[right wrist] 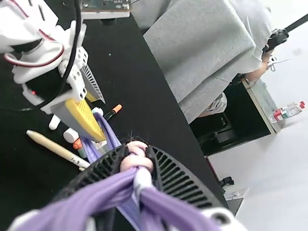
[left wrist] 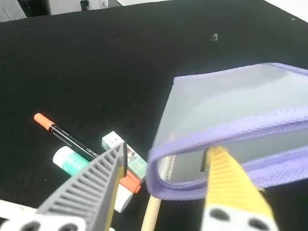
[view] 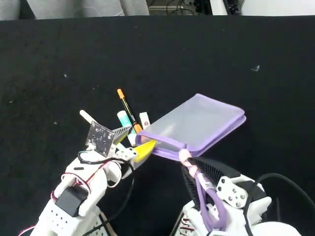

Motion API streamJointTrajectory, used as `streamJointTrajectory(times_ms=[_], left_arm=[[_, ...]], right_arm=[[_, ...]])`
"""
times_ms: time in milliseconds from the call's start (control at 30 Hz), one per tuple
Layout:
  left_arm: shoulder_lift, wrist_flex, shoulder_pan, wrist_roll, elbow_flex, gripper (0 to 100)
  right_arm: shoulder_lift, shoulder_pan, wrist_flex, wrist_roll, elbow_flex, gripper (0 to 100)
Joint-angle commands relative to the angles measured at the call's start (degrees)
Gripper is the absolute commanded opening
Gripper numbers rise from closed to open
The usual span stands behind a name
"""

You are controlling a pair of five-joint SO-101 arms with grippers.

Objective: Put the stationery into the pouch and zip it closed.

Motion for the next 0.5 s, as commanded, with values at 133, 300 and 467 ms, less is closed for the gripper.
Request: streamJointTrajectory(times_ms=[133, 300, 467], left_arm=[[-0.3, 0.1, -6.1, 4.0, -3.1, 31], [-0.3, 0.1, -5.9, 4.0, -2.0, 31], [-0.3, 0.1, -6.0, 3.9, -1.2, 31]], right_arm=[[0.9, -8.4, 3.2, -1.4, -9.2, 1.1], [1.0, -10.5, 3.2, -1.3, -9.4, 1.1], [0.9, -10.4, 3.2, -1.2, -9.5, 1.1]])
